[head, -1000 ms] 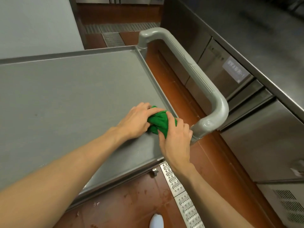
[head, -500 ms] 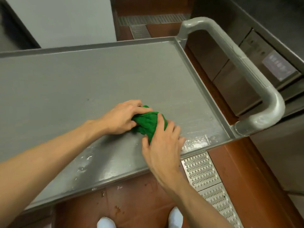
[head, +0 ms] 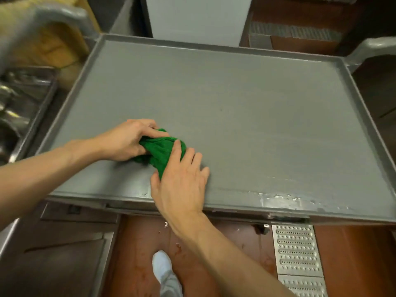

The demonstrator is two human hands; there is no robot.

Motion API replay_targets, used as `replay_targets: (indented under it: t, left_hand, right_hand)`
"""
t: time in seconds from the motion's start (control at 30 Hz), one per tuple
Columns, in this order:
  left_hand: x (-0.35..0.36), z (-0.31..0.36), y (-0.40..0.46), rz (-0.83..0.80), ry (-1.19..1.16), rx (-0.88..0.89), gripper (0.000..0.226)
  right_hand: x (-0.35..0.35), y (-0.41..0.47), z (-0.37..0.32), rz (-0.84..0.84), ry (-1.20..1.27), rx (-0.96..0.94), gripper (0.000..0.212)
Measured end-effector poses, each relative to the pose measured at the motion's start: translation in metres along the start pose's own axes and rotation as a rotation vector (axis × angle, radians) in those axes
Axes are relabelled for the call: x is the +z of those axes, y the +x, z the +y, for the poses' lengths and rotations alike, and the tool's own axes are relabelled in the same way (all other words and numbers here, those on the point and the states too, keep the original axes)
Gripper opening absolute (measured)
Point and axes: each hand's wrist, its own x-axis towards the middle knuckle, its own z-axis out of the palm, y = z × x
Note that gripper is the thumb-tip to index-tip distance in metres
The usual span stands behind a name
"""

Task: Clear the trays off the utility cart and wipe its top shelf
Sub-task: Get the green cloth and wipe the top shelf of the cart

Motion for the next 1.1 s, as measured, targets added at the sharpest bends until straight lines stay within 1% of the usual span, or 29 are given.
replay_targets:
  t: [0.17, 0.27, 0.43, 0.57, 0.67, 0.7, 0.77, 0.83, 0.9, 0.97, 1.1]
  left_hand:
    - [-0.014, -0.027, -0.07, 0.054, 0.017, -0.154, 0.055]
    - [-0.022, -0.039, -0.11, 0.082, 0.09, -0.225, 0.056]
    - [-0.032, -0.047, -0.16, 0.061, 0.288, -0.357, 0.059]
    - [-0.031, -0.045, -0.167, 0.056, 0.473, -0.439, 0.055]
    - [-0.029, -0.042, -0.161, 0.07, 0.505, -0.442, 0.05]
    - [-0.03, -0.044, -0.169, 0.076, 0.488, -0.46, 0.048]
    - [-0.034, -0.043, -0.173, 0.116, 0.381, -0.495, 0.046]
    - [-0.038, -0.028, -0.169, 0.203, 0.231, -0.521, 0.047]
    - [-0.043, -0.004, -0.149, 0.339, 0.033, -0.451, 0.049]
    - [-0.045, 0.023, -0.121, 0.387, -0.145, -0.339, 0.051]
    - [-0.03, 0.091, -0.038, 0.283, -0.291, -0.182, 0.051]
  right_hand:
    - [0.018, -0.015, -0.056, -0.03, 0.012, -0.148, 0.08]
    - [0.029, -0.025, -0.087, -0.045, 0.027, -0.231, 0.078]
    - [0.044, -0.036, -0.13, -0.057, 0.072, -0.34, 0.073]
    - [0.051, -0.039, -0.152, -0.12, 0.153, -0.345, 0.069]
    - [0.05, -0.027, -0.15, -0.202, 0.265, -0.302, 0.061]
    - [0.049, -0.026, -0.154, -0.265, 0.342, -0.28, 0.058]
    - [0.04, -0.015, -0.148, -0.387, 0.515, -0.206, 0.052]
    - [0.022, -0.001, -0.129, -0.447, 0.66, -0.154, 0.049]
    - [0.001, 0.012, -0.097, -0.424, 0.745, -0.159, 0.052]
    - [-0.024, 0.024, -0.054, -0.353, 0.784, -0.223, 0.054]
    - [-0.078, 0.046, 0.064, -0.275, 0.737, -0.313, 0.059]
